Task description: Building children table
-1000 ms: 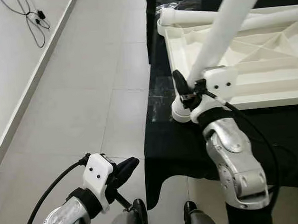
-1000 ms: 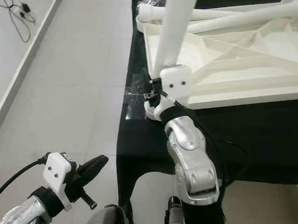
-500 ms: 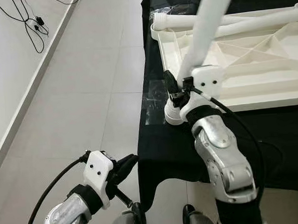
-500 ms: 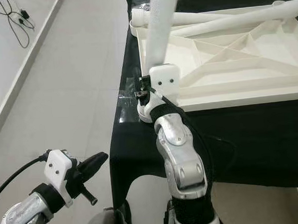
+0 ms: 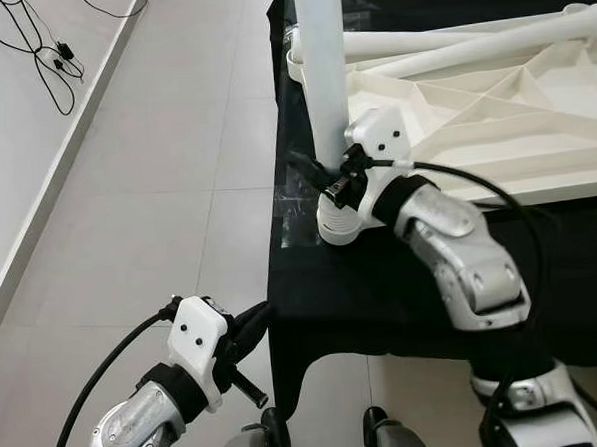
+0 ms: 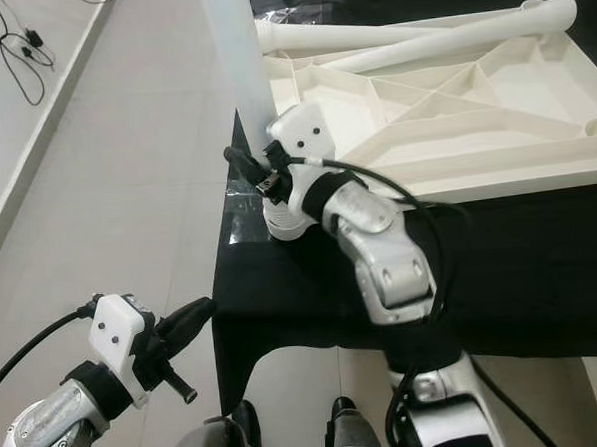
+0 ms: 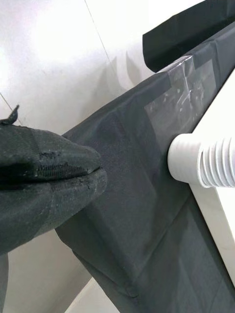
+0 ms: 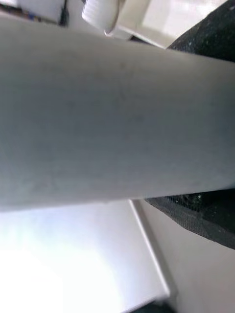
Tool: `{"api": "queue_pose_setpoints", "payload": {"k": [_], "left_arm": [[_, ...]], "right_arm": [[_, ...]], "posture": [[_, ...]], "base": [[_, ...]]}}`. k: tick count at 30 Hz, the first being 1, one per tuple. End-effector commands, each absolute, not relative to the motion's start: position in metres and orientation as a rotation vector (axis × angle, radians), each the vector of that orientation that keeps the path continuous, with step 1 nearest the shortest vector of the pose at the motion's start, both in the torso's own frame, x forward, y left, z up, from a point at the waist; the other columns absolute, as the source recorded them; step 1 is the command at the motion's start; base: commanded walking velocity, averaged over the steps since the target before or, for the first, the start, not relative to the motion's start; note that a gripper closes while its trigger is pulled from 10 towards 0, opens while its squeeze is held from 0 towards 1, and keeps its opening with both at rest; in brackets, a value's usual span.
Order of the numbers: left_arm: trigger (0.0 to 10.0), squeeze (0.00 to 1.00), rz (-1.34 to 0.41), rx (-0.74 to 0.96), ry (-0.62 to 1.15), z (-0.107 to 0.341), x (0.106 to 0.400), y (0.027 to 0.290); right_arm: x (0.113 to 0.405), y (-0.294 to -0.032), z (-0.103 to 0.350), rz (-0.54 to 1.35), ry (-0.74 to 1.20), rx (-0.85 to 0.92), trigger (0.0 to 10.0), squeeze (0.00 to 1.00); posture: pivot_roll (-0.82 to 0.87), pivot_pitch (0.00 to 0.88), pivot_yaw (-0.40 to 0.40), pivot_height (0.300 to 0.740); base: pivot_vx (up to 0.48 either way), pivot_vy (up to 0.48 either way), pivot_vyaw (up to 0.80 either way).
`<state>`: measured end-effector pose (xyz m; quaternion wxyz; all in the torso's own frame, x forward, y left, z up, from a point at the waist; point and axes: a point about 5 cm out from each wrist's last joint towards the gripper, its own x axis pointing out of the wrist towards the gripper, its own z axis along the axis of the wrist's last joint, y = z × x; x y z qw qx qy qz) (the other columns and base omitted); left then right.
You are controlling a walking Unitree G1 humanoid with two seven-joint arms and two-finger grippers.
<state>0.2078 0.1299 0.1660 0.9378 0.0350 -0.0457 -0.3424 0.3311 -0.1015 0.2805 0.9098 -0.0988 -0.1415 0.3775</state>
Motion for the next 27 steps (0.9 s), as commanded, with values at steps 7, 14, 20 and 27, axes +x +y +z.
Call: {"api": "queue_pose_setpoints", "payload": {"k": [7, 14, 20, 27], "left_arm": [[10.0, 0.00, -0.695, 0.069, -0.064, 0.159, 0.204, 0.130], [10.0, 0.00, -0.700, 0.072, -0.058, 0.161, 0.196, 0.131], [10.0, 0.00, -0.699, 0.068, -0.045, 0.162, 0.189, 0.132], [10.0, 0.00, -0.699, 0.054, -0.020, 0.164, 0.175, 0.133]], "right_arm": [[0.331, -0.106, 0.278, 1.089, -0.264, -0.024, 10.0, 0.00], [0.337, -0.113, 0.298, 1.392, -0.305, -0.080, 10.0, 0.00], [0.340, -0.117, 0.314, 1.470, -0.336, -0.061, 10.0, 0.00], [0.339, -0.125, 0.324, 1.603, -0.326, -0.066, 10.0, 0.00]], "posture": [[0.02, 0.342, 0.067, 0.740], [0.05, 0.371, 0.078, 0.740], [0.07, 0.393, 0.081, 0.740], [0.10, 0.430, 0.090, 0.740]], "base": [[0.000, 0.000, 0.00], [0.000, 0.000, 0.00], [0.000, 0.000, 0.00], [0.000, 0.000, 0.00]]}}
